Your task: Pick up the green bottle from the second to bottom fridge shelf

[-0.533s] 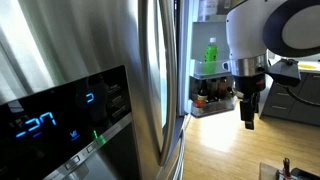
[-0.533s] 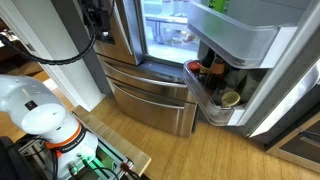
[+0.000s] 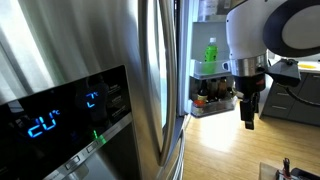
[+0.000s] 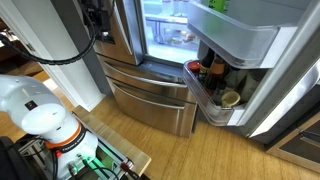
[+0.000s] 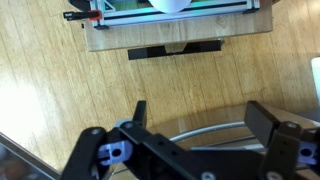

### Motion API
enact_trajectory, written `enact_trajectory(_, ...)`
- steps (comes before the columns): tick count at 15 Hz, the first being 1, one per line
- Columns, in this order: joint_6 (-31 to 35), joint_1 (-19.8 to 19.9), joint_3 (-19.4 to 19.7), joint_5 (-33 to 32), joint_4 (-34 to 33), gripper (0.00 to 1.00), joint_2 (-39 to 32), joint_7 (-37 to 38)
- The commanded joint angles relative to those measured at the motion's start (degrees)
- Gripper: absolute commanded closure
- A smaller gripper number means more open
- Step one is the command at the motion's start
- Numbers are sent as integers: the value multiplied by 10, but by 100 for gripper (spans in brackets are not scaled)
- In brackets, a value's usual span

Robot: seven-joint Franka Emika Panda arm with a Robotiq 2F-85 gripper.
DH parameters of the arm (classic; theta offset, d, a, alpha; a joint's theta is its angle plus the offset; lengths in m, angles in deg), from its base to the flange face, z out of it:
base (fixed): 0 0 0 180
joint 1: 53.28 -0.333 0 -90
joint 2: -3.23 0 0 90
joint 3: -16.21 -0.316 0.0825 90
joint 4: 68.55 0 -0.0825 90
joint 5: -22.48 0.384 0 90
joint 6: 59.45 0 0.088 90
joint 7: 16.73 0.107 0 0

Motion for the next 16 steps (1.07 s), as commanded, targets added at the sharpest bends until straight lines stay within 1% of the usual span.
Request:
enact_trajectory(1,-1,-5,4,-2,-1,0,-1,2)
enact_trajectory(8,-1,-5,4,-2,-1,0,-1,2)
enact_trajectory(9,9,-1,-3,-12,-6,0,-3,15)
enact_trajectory(10,28,2,-7,-28,-10,0,-3,17)
enact_trajectory(11,62,5,-10,-54,-13,0,0,17)
enact_trajectory(14,154,10,2,-105,-25,0,-5,7)
enact_trajectory(16,225,21,13,-131,-33,0,-9,13)
